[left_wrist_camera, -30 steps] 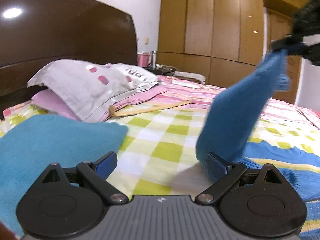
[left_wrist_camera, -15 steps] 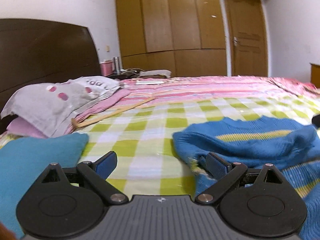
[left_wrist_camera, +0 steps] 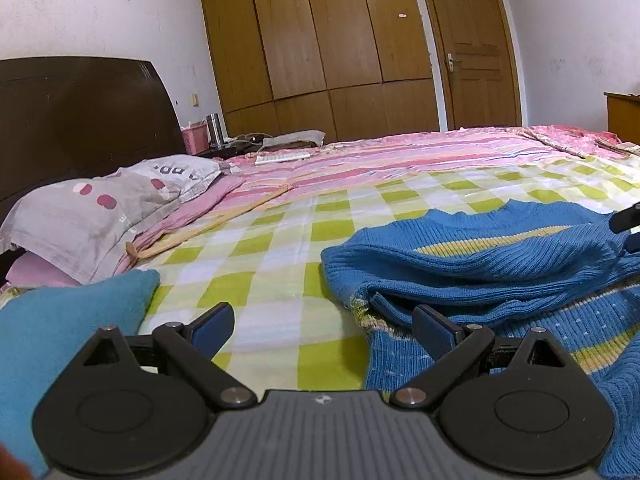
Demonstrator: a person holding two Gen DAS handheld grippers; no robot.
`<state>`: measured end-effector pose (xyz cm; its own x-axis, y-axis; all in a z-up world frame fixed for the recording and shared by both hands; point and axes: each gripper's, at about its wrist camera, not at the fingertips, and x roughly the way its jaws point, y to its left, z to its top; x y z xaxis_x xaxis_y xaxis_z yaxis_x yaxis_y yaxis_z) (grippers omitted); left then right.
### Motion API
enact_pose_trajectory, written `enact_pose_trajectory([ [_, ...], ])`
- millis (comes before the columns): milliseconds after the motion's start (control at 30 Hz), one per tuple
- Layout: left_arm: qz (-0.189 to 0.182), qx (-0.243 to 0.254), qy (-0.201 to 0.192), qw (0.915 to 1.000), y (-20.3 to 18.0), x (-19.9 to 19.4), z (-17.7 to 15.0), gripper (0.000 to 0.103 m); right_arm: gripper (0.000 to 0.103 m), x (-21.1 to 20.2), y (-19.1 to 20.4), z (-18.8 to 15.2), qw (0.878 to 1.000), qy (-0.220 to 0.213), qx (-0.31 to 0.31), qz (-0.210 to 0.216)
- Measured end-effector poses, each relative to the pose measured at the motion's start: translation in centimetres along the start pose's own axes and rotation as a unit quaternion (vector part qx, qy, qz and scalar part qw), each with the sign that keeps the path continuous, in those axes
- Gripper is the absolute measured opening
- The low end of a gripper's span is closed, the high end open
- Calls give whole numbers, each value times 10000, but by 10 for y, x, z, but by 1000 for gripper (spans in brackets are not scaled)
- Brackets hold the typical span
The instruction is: Fold small clothes
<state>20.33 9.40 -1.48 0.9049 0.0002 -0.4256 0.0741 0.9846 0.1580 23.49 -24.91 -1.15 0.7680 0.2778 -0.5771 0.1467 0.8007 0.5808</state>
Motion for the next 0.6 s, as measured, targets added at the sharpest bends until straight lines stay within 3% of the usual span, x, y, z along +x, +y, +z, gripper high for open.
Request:
enact_pose_trajectory([
  [67, 22, 17, -1, 10000, 0, 1, 0, 101, 34, 7, -2, 2, 9998, 62, 187, 42],
  [133, 32, 38, -39, 10000, 0, -1, 0, 101, 14, 9, 0, 4, 9996, 77, 269, 104],
  [233, -7, -9, -158, 9999, 1, -7, 4, 101, 6, 6, 16, 16, 9996, -38, 140, 240],
  [433, -242, 102, -522, 9983, -12, -28, 18, 101, 1, -10, 70, 57, 9941, -483, -89, 971],
  [600, -341, 707, -662, 9947, -40, -28, 24, 101, 1, -24, 113, 77, 9874, -552, -519, 1393],
])
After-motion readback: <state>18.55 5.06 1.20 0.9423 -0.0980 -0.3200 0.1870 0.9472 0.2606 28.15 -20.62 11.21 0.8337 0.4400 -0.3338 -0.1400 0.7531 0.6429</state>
